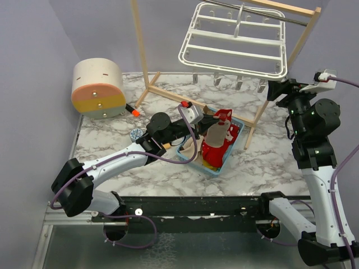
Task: Clip the socks to the hanger
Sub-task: Open the clamp at the hanger.
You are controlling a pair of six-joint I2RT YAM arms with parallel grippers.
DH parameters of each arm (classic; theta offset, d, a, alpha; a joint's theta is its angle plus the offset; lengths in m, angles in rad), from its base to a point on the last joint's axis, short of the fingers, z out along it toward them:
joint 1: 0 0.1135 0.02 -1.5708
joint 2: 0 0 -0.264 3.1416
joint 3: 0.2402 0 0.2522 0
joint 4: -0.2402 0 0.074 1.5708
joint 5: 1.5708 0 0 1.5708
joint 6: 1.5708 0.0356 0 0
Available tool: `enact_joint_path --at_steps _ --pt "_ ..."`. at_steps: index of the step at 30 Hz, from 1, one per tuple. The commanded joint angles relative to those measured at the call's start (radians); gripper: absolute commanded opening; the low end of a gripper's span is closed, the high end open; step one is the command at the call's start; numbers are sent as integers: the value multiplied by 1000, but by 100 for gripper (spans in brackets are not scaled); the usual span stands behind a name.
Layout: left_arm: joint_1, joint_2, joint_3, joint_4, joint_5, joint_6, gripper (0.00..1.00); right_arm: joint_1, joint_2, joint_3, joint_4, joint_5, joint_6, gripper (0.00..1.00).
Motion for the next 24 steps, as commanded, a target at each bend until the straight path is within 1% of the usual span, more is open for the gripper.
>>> enact_joint_path --at_steps 1,15,24 --pt "-6 -3 33 29 25 -7 0 4 9 23 59 -25 -22 69" --pt "-6 16 53 30 42 -12 0 5 53 63 74 -47 -67 58" --pt "-6 29 62 35 46 -9 0 4 63 80 64 -54 -70 46"
